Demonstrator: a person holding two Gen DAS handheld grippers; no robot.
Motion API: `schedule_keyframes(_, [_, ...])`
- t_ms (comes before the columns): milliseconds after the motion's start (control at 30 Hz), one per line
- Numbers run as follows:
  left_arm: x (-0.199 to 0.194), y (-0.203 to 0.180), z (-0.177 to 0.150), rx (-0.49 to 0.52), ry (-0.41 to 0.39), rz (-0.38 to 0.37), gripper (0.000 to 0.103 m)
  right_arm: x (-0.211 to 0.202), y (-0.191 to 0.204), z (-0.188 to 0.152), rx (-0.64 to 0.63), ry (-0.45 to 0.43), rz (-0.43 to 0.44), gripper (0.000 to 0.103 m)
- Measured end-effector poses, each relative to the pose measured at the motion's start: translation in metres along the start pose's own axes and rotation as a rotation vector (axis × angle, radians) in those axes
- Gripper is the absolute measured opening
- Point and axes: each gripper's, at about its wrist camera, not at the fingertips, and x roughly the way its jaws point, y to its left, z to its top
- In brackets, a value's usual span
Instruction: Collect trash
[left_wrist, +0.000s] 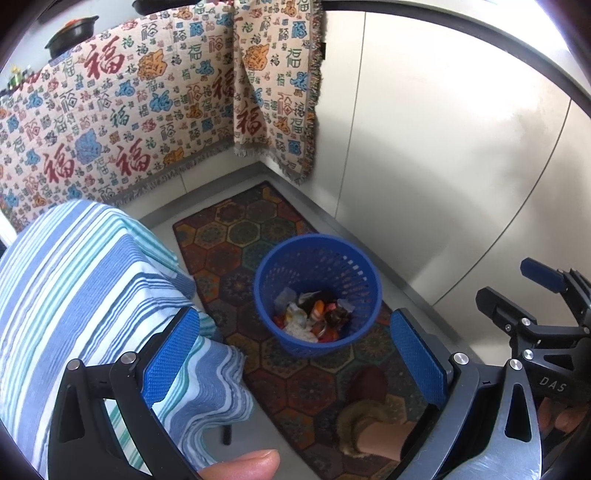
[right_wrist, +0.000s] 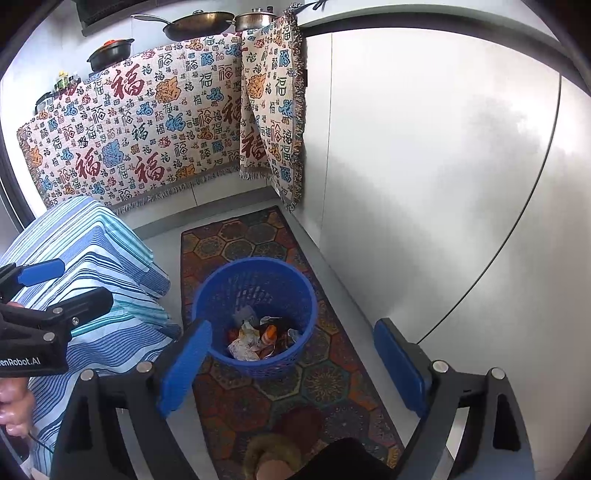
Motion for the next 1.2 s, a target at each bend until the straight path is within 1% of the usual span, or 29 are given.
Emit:
schedule_keyframes(367, [0.0021, 0.002, 0.0018, 0.021, -0.017, 0.035, 0.103, 0.0044, 0.0026, 0.0022, -0.004, 0.009, -0.001, 0.091])
schedule_keyframes(1200, [0.0047, -0.0003, 0.0028, 0.036, -0.014, 0.043, 0.102, 0.0063, 0.0038, 0.0018, -0.007, 0.017, 0.004, 0.091])
